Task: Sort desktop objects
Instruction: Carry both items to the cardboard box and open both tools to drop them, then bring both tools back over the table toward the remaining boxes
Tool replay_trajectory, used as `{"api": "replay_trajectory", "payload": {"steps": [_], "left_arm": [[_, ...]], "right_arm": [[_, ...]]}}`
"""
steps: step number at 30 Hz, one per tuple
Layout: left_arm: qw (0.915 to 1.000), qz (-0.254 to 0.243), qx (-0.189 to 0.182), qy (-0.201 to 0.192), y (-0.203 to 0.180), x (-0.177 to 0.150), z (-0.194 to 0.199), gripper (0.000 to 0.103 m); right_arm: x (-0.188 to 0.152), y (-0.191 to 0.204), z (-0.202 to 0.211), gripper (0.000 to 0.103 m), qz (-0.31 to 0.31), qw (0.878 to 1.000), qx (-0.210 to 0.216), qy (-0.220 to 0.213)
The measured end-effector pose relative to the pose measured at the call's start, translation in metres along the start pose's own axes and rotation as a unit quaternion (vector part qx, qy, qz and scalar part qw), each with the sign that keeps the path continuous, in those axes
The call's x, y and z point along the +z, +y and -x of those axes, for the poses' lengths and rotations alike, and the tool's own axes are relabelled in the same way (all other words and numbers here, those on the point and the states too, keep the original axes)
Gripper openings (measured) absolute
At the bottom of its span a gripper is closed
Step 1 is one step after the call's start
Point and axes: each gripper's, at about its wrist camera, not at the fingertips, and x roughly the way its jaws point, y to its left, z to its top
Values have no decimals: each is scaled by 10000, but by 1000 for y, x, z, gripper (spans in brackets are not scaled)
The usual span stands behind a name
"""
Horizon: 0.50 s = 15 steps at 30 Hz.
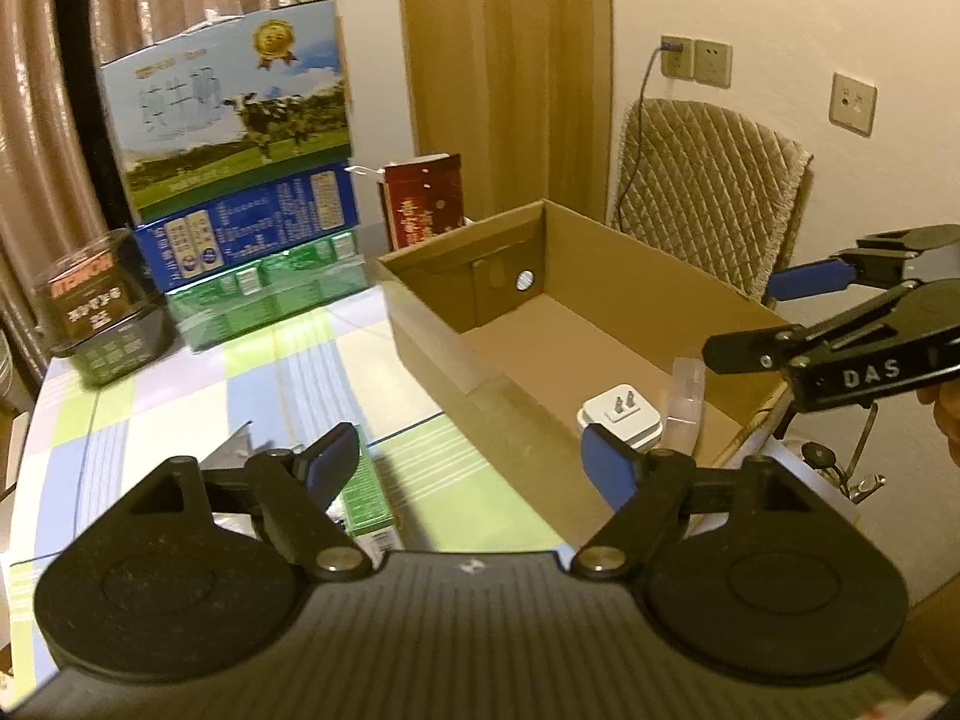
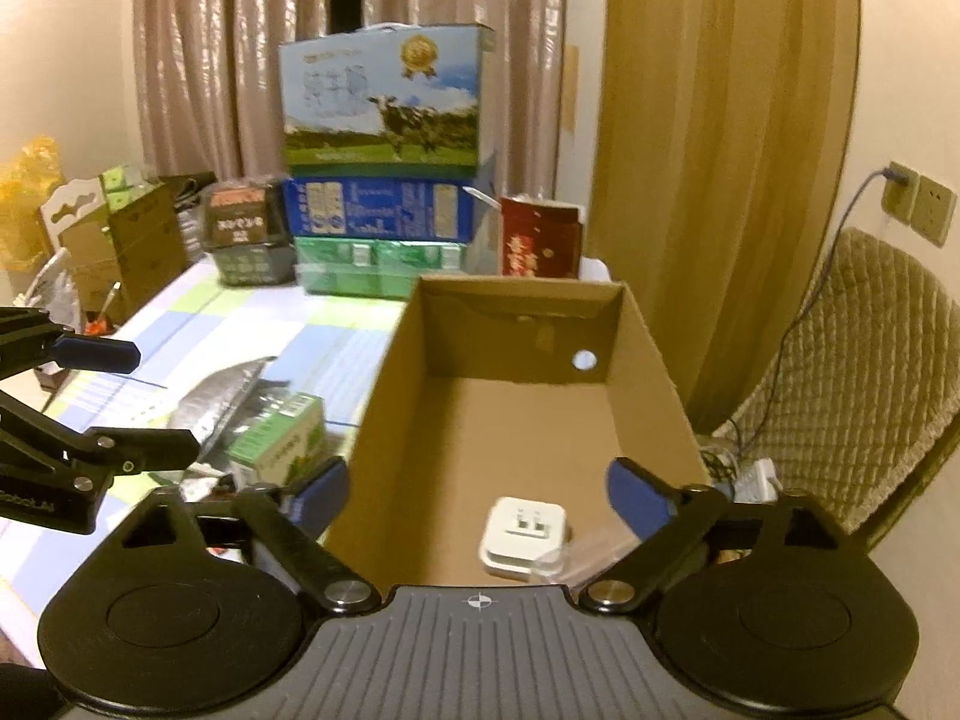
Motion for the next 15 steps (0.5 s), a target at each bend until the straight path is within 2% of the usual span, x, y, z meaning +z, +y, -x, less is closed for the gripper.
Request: {"api": "replay_trajectory", "payload": {"steps": [3, 15], "left_arm": [[9999, 25, 98, -26, 7, -3, 12, 84], [9984, 229, 510, -71, 43, -26, 56, 100]], "right_arm": [[2, 13, 4, 101, 87, 9999, 56, -51], [4, 58, 9, 101, 359, 9988, 330, -57]]}}
